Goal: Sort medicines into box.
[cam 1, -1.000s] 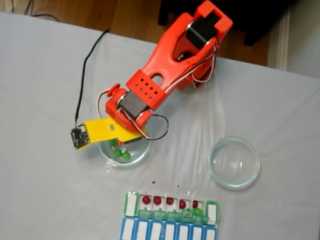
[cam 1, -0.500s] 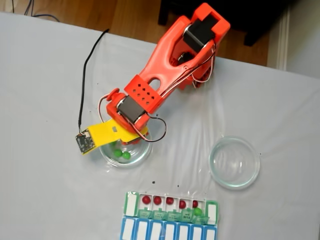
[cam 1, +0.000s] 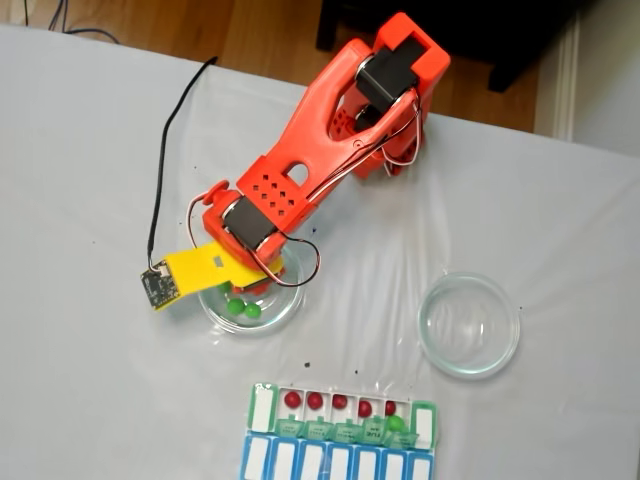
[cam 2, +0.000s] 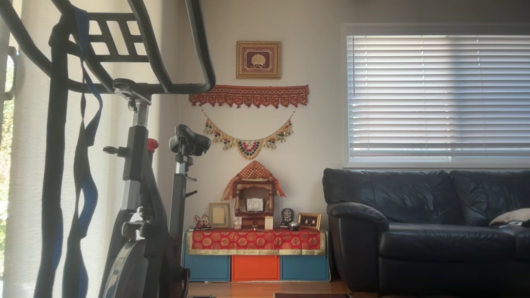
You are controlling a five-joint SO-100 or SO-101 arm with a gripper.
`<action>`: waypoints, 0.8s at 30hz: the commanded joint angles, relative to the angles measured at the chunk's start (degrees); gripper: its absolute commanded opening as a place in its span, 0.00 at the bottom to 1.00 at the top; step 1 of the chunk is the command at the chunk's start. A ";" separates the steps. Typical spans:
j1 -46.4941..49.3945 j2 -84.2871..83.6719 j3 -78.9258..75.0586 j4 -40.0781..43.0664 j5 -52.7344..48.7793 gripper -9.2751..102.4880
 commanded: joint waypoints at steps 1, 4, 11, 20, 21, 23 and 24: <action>0.35 1.14 -3.69 -0.79 -0.35 0.25; 0.53 0.97 -3.60 -0.97 -0.70 0.25; 0.70 1.41 -1.05 -3.25 -1.14 0.25; 0.00 3.08 1.93 -5.71 -0.35 0.25; 0.00 3.25 2.02 -5.71 -0.35 0.25; -0.09 3.60 2.46 -5.63 -0.26 0.25; -0.18 3.78 2.55 -5.54 -0.18 0.25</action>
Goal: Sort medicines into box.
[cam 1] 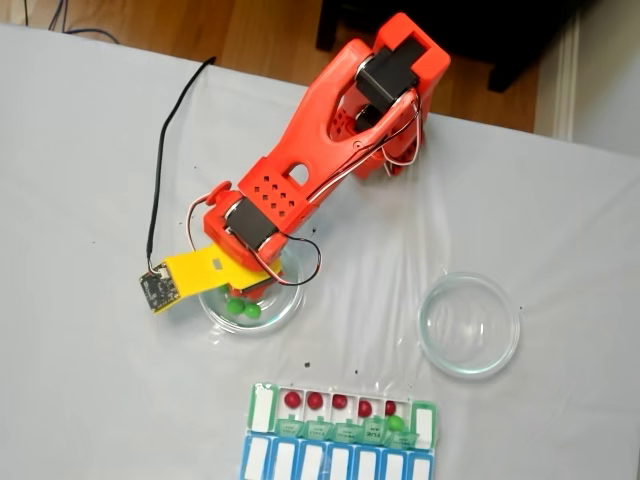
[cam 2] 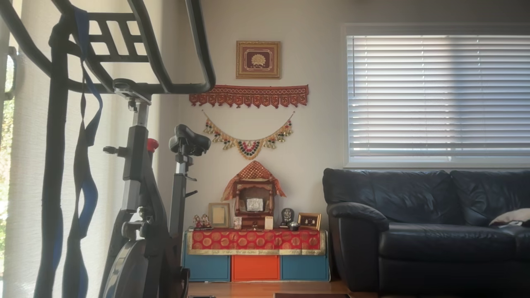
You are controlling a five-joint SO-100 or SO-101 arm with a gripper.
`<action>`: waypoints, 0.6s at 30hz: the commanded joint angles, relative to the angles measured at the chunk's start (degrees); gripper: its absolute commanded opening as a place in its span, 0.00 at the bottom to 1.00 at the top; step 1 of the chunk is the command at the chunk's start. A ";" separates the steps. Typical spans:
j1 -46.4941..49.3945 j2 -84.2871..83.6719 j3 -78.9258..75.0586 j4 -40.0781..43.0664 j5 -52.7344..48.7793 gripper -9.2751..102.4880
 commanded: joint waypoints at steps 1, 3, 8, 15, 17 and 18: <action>-0.18 3.87 -0.44 -0.18 0.53 0.25; -0.44 4.31 0.18 -0.18 0.70 0.25; -1.41 5.01 2.29 -1.58 1.14 0.25; -1.58 5.45 3.52 -3.52 1.76 0.25; -1.58 5.62 3.96 -4.31 1.93 0.25; -1.58 5.71 3.96 -4.48 1.93 0.25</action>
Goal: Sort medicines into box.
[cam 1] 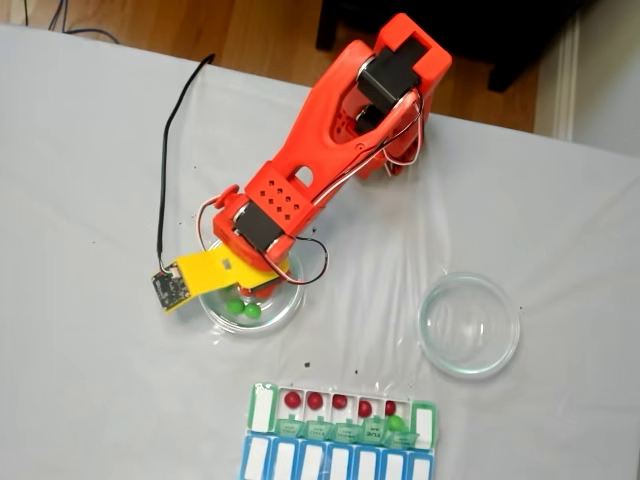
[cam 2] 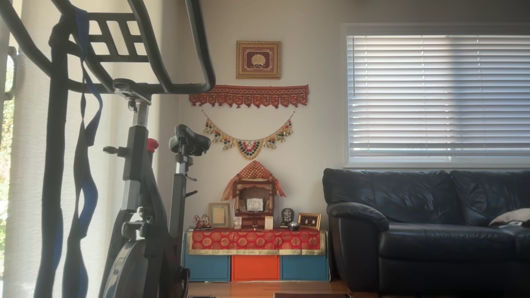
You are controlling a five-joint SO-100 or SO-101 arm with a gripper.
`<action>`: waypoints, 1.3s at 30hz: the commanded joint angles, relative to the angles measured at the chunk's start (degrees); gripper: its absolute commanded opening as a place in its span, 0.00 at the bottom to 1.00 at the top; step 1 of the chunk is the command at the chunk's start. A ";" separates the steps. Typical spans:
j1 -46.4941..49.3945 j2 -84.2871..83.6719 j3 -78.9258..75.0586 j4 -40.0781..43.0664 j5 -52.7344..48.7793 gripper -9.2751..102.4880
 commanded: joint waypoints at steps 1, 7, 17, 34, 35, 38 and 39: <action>-0.44 5.71 -0.70 -1.05 0.62 0.25; -0.35 6.24 0.18 -2.90 0.97 0.25; -0.35 7.38 2.46 -5.98 1.58 0.24; -0.26 7.73 3.78 -6.59 0.00 0.19; -0.26 7.73 4.04 -6.59 -0.26 0.19; -0.53 7.73 4.66 -6.77 -0.62 0.18; -0.62 7.65 4.66 -6.86 -0.70 0.17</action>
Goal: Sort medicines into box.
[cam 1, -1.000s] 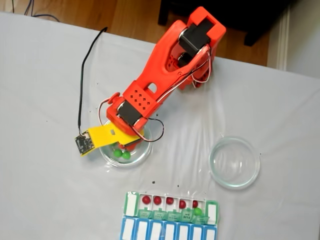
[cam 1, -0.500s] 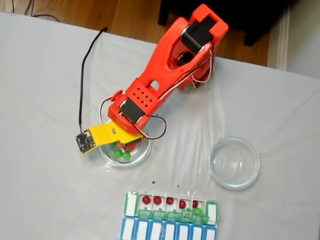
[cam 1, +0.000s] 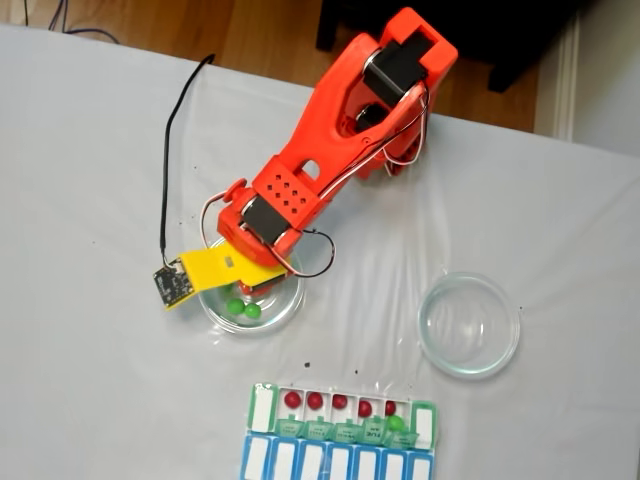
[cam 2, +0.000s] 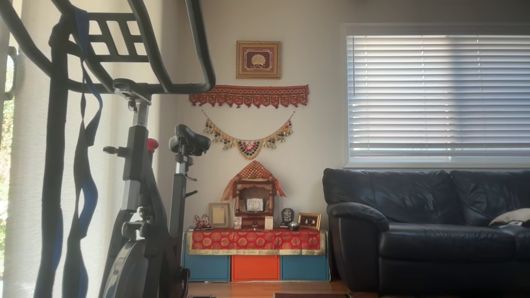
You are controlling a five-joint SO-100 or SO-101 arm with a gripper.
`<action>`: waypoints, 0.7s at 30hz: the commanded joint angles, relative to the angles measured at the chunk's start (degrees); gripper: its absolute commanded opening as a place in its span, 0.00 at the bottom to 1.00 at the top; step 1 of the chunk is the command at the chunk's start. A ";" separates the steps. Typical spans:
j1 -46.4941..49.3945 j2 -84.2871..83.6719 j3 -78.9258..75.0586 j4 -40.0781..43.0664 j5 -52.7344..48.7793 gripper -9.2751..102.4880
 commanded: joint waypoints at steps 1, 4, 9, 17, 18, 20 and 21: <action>-0.79 3.87 -0.53 -0.88 -0.35 0.16; -0.97 3.16 -0.97 -0.79 -0.44 0.15; -1.41 2.37 -1.23 0.18 -0.97 0.13; -1.32 0.88 -2.81 2.81 -0.70 0.09; -1.32 0.70 -2.99 3.08 -0.62 0.09; -1.23 0.35 -3.60 3.78 -0.09 0.09; -1.23 -0.09 -4.22 4.48 0.09 0.09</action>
